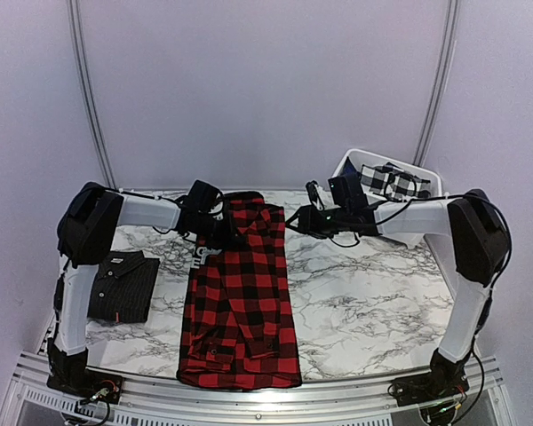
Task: Fold and stack the long sleeve shirts
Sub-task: Move the rectangle-folded shirt to the center of the board.
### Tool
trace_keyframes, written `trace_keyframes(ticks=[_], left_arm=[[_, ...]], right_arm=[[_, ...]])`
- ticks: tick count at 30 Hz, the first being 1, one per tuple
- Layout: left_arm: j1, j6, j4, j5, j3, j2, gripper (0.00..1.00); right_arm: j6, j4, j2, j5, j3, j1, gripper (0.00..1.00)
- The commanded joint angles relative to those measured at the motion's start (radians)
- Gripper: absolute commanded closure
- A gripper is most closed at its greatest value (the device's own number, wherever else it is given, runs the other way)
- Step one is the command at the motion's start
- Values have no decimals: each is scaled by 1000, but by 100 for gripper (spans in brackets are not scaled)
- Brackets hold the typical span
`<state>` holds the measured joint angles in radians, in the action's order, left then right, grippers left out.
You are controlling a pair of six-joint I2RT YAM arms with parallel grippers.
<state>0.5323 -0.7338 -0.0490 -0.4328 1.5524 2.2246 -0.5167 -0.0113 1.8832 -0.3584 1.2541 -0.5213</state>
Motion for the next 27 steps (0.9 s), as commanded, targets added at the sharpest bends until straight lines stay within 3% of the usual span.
trace_keyframes(ticks=[1, 9, 19, 22, 27], left_arm=[[-26, -15, 7, 17, 76, 91, 85], [-56, -34, -13, 15, 173, 202, 85], [-75, -37, -59, -28, 411, 341, 84], [-75, -21, -79, -55, 458, 324, 81], [-75, 24, -101, -66, 410, 199, 71]], right_arm=[[24, -46, -72, 9, -44, -17, 50], [50, -27, -87, 29, -79, -22, 50], [94, 55, -85, 53, -47, -42, 50], [96, 74, -98, 62, -58, -62, 49], [80, 82, -137, 69, -102, -87, 49]])
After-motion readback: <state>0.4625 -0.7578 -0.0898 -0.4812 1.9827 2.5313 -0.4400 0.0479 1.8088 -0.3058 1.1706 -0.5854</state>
